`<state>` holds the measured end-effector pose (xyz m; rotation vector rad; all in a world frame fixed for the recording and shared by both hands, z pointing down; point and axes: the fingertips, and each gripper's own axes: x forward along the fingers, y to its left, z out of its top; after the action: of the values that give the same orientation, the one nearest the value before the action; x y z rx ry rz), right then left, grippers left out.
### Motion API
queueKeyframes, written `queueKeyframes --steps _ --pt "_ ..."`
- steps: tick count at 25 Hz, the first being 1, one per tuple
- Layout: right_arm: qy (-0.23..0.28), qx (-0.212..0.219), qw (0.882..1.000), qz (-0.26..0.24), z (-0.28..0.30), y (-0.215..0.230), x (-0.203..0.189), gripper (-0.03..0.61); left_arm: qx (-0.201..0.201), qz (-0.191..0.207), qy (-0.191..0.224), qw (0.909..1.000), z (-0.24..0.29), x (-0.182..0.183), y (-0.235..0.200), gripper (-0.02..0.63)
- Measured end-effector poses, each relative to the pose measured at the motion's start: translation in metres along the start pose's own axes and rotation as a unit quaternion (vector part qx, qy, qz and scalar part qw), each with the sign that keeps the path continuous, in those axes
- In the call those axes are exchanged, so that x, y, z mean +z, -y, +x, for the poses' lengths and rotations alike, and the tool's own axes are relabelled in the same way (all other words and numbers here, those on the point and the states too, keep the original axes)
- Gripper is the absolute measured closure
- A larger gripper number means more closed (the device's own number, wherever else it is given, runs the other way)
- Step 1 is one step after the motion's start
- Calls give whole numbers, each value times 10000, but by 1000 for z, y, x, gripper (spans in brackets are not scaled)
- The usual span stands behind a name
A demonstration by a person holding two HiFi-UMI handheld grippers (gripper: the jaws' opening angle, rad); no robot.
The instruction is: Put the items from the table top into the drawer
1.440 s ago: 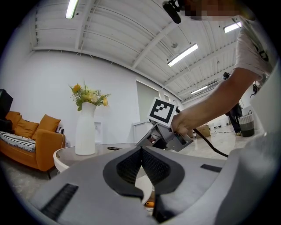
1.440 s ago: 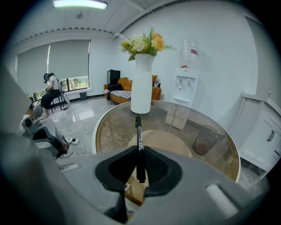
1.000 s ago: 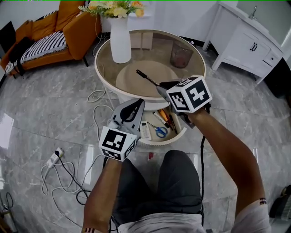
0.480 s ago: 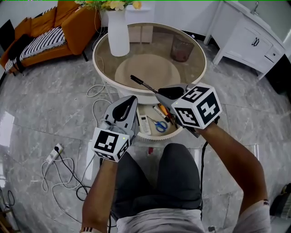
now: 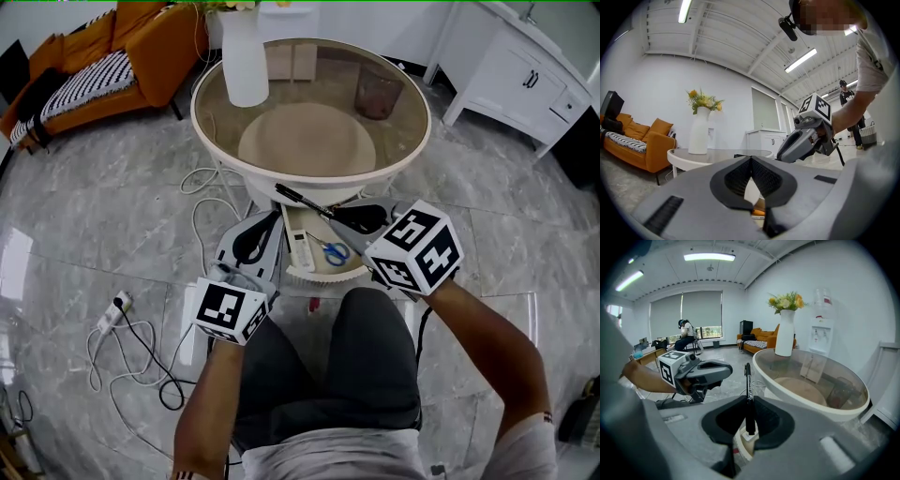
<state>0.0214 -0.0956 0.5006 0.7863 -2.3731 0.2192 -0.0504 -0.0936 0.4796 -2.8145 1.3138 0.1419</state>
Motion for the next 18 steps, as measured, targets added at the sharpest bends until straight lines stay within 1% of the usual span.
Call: queueKeyframes --steps 4,9,14,18 --pt "-95 35 9999 -85 6 -3 -19 531 19 -57 -19 10000 0 -9 0 614" --pt "-202 -11 9996 -219 18 0 -43 531 -106 60 13 9999 11 -27 1 614" --pt "-403 -128 9990 -111 36 16 -76 531 -276 61 -85 9996 29 -55 3 614" --pt "-620 -227 9978 -1 55 32 -111 531 -373 33 -119 9992 47 -77 2 614"
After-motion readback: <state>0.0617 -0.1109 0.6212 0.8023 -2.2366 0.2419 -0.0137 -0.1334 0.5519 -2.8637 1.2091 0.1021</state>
